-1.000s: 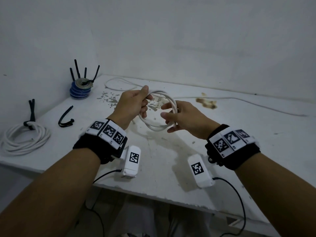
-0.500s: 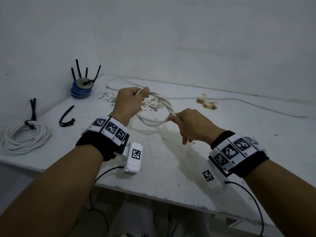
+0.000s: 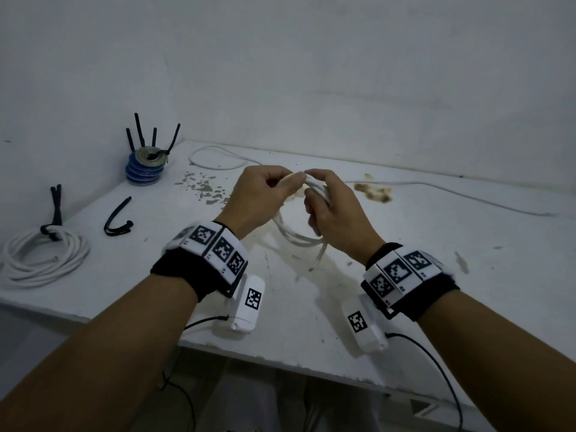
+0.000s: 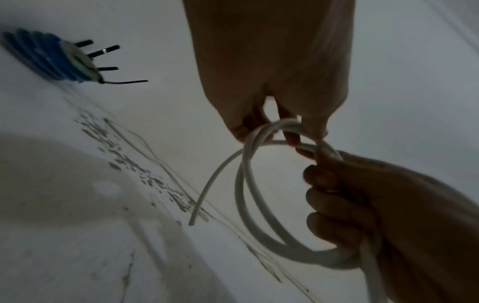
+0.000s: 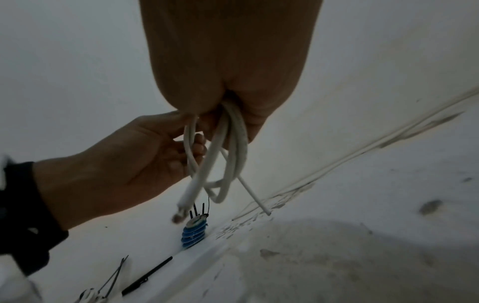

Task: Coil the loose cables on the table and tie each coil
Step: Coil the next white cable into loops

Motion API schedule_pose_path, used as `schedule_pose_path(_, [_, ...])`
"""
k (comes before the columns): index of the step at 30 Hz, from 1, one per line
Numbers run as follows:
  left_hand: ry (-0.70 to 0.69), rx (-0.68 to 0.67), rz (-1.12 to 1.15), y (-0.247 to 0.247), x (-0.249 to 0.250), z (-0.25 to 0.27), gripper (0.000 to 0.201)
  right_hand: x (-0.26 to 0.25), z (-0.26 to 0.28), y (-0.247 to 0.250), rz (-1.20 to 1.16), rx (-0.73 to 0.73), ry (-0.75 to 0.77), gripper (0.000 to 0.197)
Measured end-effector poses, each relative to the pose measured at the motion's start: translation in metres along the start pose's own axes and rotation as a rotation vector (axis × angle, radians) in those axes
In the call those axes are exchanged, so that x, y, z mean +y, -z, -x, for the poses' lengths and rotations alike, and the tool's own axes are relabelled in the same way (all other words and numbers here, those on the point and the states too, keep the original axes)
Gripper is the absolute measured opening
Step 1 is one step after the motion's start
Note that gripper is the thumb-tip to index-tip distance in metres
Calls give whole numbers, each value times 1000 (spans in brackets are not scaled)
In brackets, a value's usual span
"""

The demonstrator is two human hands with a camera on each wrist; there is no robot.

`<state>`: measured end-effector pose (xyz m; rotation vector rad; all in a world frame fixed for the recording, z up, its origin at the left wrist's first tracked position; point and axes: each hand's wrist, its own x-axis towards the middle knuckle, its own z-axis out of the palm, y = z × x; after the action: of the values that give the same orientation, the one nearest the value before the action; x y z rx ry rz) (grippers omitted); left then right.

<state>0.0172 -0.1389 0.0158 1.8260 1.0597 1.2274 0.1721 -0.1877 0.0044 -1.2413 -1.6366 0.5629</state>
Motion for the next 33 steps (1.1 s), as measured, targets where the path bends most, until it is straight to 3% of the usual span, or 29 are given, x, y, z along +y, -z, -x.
schedule_pose_path(2, [-70, 161, -117, 3, -2, -2, 28, -4, -1, 1, -10, 54, 40, 18])
schedule_pose_path(3, [-77, 126, -159, 8, -2, -4, 39, -6, -2, 3, -11, 74, 47, 20])
schedule_pose_path(4, [-53, 17, -168, 12, -3, -6, 44, -6, -1, 5, -24, 86, 52, 20])
schedule_pose_path(6, [30, -247, -139, 21, 0, -6, 31, -6, 0, 11, -64, 91, 66, 18])
schedule_pose_path(8, [67, -328, -116, 28, 5, -5, 29, -5, 0, 16, -77, 82, 86, 17])
schedule_pose_path(10, [65, -260, -132, 32, 7, -6, 33, -3, 0, 20, 17, 72, 132, 18])
schedule_pose_path(13, [139, -150, -101, 29, 10, -4, 19, 5, 0, 19, 171, 107, 160, 18])
schedule_pose_path(15, [270, -139, 162, 23, 14, -2, 14, 11, -2, 17, 191, 225, 144, 18])
schedule_pose_path(17, [384, -133, 544, 19, 16, 4, 30, 15, -4, 16, 175, 325, 99, 19])
schedule_pose_path(20, [344, -114, 799, 14, 7, 10, 54, 14, -6, 10, 37, 353, -42, 21])
schedule_pose_path(25, [227, -46, 629, 5, 0, 16, 44, 4, -6, 2, -364, 370, -303, 32])
schedule_pose_path(33, [37, 197, 310, -8, -5, 13, 34, -12, -5, -8, -740, 233, -436, 31])
